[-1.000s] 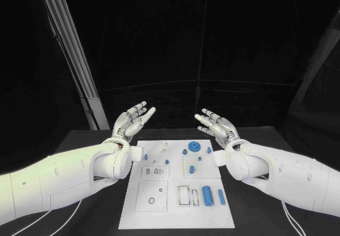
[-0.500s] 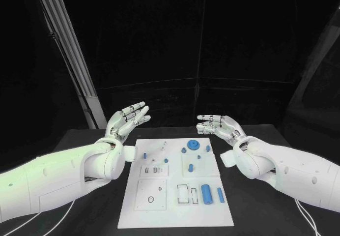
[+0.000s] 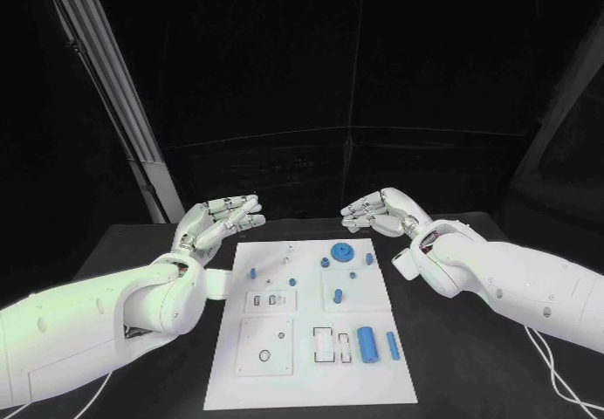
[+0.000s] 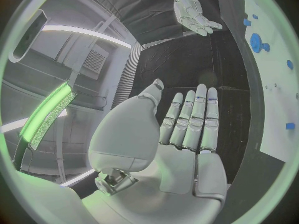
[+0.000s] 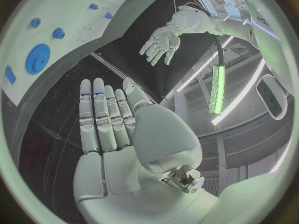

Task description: Assemble the parts on the task board

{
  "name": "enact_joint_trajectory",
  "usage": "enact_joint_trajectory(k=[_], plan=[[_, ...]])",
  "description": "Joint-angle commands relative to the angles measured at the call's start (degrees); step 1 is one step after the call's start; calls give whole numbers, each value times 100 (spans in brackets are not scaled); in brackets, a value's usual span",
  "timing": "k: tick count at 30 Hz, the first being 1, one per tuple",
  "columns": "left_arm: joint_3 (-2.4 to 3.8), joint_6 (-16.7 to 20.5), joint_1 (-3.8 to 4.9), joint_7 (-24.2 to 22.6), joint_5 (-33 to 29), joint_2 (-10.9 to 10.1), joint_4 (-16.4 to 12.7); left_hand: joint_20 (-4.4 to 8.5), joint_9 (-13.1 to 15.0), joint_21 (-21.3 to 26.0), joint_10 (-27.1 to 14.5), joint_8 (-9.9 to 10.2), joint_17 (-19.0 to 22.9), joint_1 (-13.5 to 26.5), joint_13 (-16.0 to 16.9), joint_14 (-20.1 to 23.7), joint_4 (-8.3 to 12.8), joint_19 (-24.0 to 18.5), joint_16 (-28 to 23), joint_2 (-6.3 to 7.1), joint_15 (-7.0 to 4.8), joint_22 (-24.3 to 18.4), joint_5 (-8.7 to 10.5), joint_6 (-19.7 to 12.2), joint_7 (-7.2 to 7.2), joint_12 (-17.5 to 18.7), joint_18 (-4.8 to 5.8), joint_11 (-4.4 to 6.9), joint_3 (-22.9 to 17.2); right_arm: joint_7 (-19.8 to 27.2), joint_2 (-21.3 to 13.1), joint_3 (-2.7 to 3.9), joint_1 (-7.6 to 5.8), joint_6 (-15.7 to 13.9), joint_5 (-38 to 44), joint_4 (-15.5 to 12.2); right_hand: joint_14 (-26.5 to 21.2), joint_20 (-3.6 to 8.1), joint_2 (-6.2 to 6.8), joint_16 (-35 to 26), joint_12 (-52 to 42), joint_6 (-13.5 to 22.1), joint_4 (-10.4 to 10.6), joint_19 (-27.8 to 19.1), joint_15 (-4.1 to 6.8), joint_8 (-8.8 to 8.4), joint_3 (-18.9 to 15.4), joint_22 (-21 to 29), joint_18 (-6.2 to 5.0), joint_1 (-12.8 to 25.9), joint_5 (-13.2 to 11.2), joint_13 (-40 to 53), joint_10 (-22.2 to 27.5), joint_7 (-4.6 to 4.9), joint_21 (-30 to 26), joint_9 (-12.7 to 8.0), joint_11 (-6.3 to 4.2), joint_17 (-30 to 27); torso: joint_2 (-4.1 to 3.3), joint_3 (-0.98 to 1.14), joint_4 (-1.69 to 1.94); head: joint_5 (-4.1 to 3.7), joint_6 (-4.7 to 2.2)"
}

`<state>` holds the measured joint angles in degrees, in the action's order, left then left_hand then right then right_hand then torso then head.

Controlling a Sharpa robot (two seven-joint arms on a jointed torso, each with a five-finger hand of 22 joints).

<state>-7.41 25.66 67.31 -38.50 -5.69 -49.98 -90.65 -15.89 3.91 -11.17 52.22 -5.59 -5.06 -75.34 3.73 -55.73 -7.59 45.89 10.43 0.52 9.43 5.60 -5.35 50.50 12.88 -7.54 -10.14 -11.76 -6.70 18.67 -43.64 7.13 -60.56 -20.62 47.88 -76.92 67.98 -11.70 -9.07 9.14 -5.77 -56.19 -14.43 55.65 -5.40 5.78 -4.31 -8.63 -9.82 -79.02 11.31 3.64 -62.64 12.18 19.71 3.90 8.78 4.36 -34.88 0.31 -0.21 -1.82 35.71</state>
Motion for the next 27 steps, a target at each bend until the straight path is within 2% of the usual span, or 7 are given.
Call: enact_joint_trajectory(k=[1, 6, 13, 15, 17, 22, 27], plan=[[5, -394, 15, -203, 69, -69, -139, 3, -11, -27, 39, 32, 10, -14, -4, -65, 56, 46, 25, -35, -8, -9, 22, 42, 152, -10, -42, 9, -13, -449, 56, 6, -129, 130, 1495, 70, 417, 199, -3, 79, 53, -152, -186, 345, 158, -50, 38, -182, -62, -103, 47, 1, -284, -73, 370, -6, -105, 46, -222, -8, 27, -60, -51], [5, -603, 19, -169, 70, -119, -249, 7, -14, -27, 45, 45, 15, -19, -7, -81, 88, 65, 26, -57, -12, -15, 21, 55, 152, -1, -42, 9, -33, -949, 144, 7, -237, 320, 2564, 119, 1028, 454, 110, 223, 187, -334, -216, 462, 354, -146, 110, -708, -13, -326, -122, -5, -667, -155, 1217, -13, -256, 220, -385, -25, 76, -108, -132], [5, -787, 19, -148, 70, -131, -308, 9, -17, -23, 35, 63, 22, 12, -12, -88, 97, 79, 20, -83, -11, -22, 25, 59, 158, 15, -41, 5, -37, -1538, 276, 9, -288, 487, 3850, 122, 1847, 575, 257, 726, 226, -379, -199, 769, 516, -204, -17, -1159, -63, -121, -88, -5, -644, -219, 1988, -15, -326, 561, -559, -37, 160, -201, -188], [5, -806, 20, -137, 70, -144, -333, 9, -18, -21, 29, 69, 25, 18, -13, -88, 101, 81, 18, -86, -10, -25, 26, 56, 160, 21, -40, 3, -37, -1653, 308, 9, -301, 543, 4072, 113, 1834, 610, 272, 1318, 217, -356, -209, 823, 558, -214, -49, -1355, -58, -59, -33, 1, -551, -257, 2310, -17, -333, 916, -593, -44, 176, -218, -196], [5, -843, 20, -109, 69, -171, -382, 8, -19, -18, 21, 78, 28, 31, -14, -86, 105, 83, 14, -90, -8, -29, 27, 53, 163, 29, -39, -1, -34, -1790, 351, 10, -329, 676, 4316, 102, 1847, 610, 295, 1640, 218, -239, -203, 778, 536, -224, -57, -1481, -57, -49, 42, -8, -394, -235, 2503, -26, -329, 1145, -644, -49, 194, -216, -207], [6, -872, 20, -67, 69, -243, -479, 1, -25, 5, -39, 144, 51, 172, -16, -75, 95, 97, -14, -104, 8, -55, 32, 6, 196, 81, -34, -28, 31, -1922, 388, 10, -378, 889, 4608, 53, 1829, 582, 298, 2565, 211, -96, -200, 800, 509, -217, -66, -1827, -64, -11, -35, -6, -101, -237, 3036, -18, -311, 1734, -728, -52, 223, -235, -226], [6, -874, 21, -50, 69, -278, -508, 0, -26, 7, -46, 151, 54, 182, -17, -71, 97, 98, -18, -104, 10, -58, 32, -8, 198, 85, -33, -31, 38, -2012, 401, 10, -396, 1003, 4797, 7, 1793, 547, 277, 3362, 203, -88, -195, 1005, 503, -214, -76, -2695, 51, 19, -129, -5, -69, -240, 3768, -15, -287, 2422, -755, -60, 245, -272, -214]])
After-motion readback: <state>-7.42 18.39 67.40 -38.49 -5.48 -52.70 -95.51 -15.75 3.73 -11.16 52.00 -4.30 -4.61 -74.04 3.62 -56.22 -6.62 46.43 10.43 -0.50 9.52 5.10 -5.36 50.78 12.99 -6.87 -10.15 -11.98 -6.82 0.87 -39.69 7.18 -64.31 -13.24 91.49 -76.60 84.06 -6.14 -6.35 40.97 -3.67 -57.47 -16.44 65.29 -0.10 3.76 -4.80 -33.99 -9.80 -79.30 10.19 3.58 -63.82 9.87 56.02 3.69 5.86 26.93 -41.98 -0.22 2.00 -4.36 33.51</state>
